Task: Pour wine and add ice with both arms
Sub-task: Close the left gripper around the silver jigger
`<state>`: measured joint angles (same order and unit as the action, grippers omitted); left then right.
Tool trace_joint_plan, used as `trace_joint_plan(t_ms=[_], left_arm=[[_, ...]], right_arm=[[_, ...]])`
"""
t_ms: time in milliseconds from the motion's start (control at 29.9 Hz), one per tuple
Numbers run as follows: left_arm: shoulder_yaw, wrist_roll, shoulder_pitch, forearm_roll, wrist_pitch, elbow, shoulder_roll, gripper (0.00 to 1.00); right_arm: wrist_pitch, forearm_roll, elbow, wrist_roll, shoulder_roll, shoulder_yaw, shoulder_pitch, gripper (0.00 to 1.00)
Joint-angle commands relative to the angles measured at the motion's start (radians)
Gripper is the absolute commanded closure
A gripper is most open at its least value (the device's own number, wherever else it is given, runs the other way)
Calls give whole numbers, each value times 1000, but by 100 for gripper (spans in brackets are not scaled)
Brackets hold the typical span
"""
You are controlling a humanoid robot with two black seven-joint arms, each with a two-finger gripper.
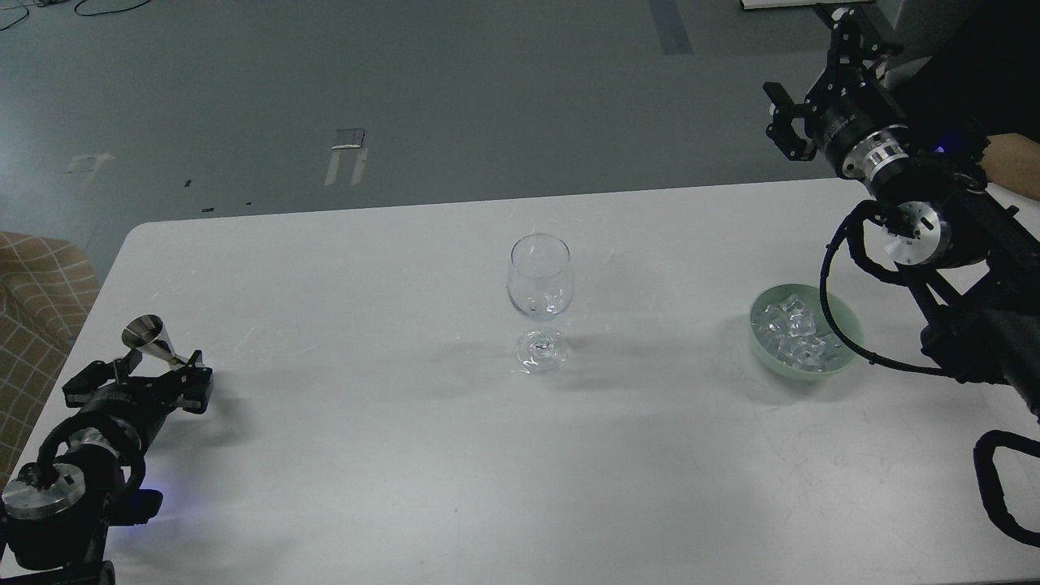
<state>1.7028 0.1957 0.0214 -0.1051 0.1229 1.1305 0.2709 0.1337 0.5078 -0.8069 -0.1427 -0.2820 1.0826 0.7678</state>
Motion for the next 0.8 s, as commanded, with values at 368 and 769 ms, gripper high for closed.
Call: trace_joint_plan(t_ms=[368, 769], left_arm=[[-11, -2, 37, 1, -83, -69, -9, 41], [-60, -35, 66, -1, -126, -118, -7, 41]], right_arm=[[0, 0, 0, 0, -6, 0, 1, 0], [0, -2, 0, 0, -11, -1, -1, 0]])
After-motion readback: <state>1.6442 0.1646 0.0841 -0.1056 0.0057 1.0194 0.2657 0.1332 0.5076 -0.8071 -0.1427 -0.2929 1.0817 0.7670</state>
